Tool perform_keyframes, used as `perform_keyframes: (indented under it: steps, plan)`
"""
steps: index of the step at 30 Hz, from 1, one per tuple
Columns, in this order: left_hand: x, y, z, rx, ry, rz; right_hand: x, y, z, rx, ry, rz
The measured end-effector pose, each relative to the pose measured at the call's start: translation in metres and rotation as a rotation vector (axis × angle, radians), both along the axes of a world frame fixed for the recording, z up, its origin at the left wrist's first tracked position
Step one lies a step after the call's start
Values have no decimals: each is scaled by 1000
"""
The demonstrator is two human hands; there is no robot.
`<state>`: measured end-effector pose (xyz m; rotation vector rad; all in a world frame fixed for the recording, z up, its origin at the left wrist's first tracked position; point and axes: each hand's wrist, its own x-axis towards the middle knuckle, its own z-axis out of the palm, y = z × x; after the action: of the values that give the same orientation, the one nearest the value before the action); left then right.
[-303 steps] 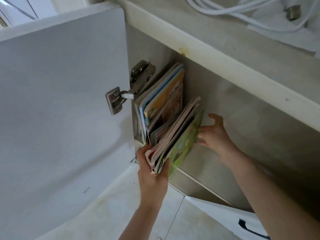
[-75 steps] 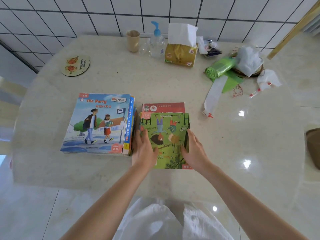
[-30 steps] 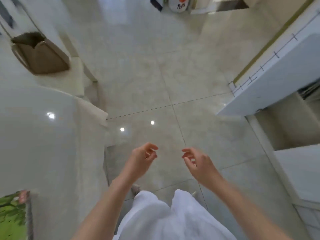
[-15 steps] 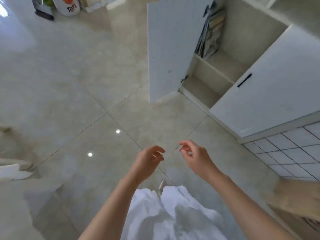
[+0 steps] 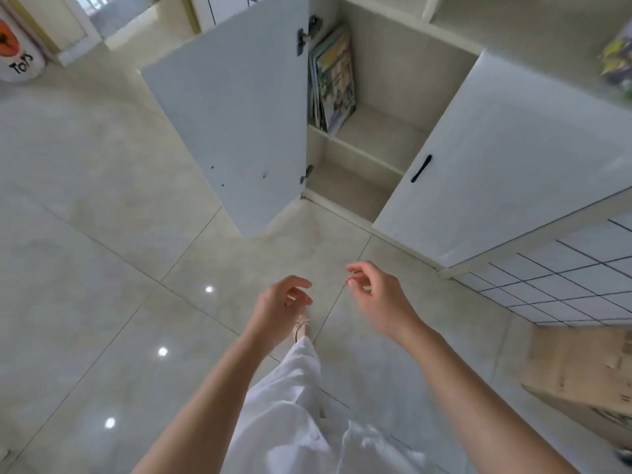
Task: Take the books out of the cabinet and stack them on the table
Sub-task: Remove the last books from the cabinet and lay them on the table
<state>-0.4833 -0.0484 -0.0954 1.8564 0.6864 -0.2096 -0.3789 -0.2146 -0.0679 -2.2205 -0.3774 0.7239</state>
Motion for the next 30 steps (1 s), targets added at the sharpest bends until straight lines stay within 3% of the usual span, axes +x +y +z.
perform_keyframes:
  steps: [9, 15, 30]
  plan:
    - [158, 93, -4, -65, 43, -17, 140, 80, 8, 7, -24, -111]
    - [250, 133, -10, -83, 8, 69, 209, 106, -8, -17, 243, -243]
    - [420, 170, -55, -1, 36, 178, 426, 215, -17, -44, 406, -260]
